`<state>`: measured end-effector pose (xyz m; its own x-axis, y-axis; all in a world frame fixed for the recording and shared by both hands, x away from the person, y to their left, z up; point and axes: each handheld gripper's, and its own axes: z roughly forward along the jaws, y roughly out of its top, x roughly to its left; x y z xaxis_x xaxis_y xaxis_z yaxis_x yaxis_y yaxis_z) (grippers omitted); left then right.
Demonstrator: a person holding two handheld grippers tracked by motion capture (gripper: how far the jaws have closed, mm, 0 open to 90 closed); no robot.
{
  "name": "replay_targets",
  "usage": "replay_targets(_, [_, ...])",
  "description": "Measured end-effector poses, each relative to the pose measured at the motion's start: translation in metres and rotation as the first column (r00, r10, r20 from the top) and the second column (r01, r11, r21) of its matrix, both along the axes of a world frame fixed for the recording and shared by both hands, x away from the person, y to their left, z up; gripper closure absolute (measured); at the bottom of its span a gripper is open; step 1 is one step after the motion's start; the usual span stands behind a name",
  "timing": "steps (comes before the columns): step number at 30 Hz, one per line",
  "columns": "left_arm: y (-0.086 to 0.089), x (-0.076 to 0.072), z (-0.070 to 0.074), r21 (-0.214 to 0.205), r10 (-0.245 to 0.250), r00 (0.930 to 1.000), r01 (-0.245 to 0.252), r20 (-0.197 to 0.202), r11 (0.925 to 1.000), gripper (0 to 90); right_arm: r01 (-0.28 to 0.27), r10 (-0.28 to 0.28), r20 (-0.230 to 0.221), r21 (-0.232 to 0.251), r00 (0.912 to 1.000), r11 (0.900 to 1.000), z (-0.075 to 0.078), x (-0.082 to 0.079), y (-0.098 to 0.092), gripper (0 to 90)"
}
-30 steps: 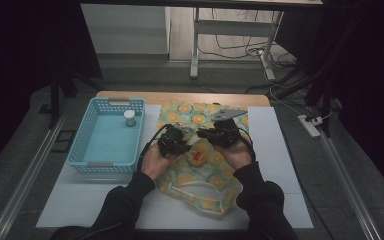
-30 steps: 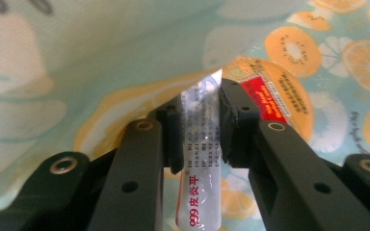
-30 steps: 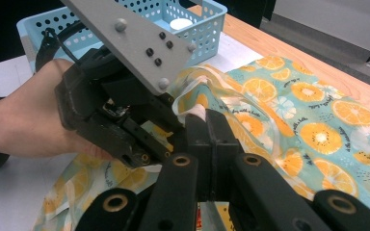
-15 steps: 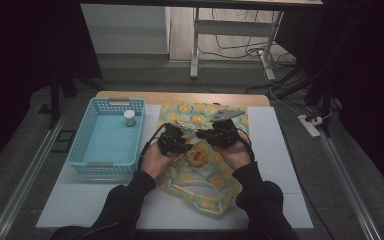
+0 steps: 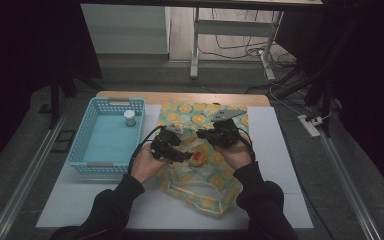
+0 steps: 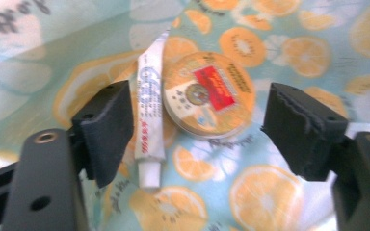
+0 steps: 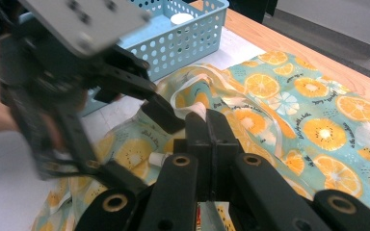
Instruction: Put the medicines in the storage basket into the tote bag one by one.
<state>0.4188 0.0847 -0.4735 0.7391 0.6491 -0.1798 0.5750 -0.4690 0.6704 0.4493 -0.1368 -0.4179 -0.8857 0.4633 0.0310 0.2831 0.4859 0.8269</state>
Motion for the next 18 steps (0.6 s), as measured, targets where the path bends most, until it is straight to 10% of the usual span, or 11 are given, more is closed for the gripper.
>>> replay_targets(18, [0.056,-0.010,0.020,-0.036,0.019,0.9991,-0.018,0.037,0.9992,0.0,-0.003,0.003,0.001,-0.010,1.0000,0.9999,-0.001,-0.001,0.001,90.0])
